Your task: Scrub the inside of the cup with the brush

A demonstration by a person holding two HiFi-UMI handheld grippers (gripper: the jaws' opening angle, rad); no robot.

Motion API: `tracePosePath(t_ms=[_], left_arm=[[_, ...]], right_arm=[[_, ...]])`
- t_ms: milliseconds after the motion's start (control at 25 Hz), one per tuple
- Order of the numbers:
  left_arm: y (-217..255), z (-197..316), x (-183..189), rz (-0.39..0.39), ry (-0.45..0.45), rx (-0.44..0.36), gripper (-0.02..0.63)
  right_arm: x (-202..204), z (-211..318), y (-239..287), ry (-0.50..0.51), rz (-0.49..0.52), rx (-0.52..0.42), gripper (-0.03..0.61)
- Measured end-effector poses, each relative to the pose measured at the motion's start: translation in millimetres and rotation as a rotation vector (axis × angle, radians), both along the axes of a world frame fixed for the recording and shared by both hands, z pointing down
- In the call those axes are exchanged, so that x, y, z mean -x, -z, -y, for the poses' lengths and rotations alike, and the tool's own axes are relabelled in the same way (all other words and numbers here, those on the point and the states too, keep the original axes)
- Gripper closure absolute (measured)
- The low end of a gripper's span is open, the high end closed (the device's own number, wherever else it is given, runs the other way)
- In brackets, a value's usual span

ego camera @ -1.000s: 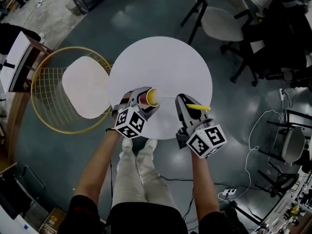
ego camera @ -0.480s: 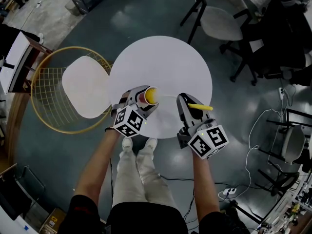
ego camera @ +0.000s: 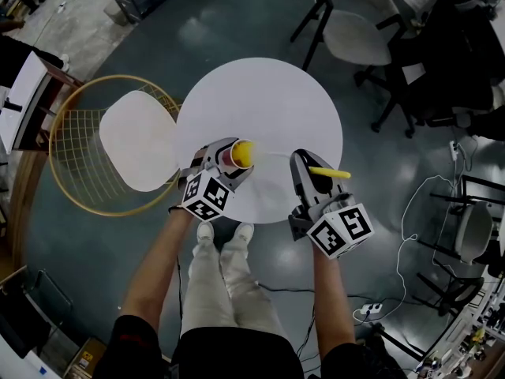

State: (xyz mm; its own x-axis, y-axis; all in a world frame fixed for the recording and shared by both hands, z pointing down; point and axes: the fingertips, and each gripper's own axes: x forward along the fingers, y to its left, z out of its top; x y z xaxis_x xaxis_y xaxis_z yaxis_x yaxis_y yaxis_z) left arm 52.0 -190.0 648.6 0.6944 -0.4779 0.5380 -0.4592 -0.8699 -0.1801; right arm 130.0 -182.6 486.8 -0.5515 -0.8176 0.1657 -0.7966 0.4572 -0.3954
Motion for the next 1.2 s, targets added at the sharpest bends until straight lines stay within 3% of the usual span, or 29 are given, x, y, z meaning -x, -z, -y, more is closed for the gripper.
tracePosePath(t_ms=[520, 1200], left_arm=[[-5.8, 5.9, 8.4, -0.01, 0.034, 0.023, 0.305], [3.7, 32.9, 2.1, -0.228, 0.136, 0.041, 0.304]], right_arm=[[-10.2, 6.7, 13.2, -0.039, -0.008, -0.032, 0.534], [-37.6, 12.0, 19.7, -0.122, -0.006, -0.031, 0.534]])
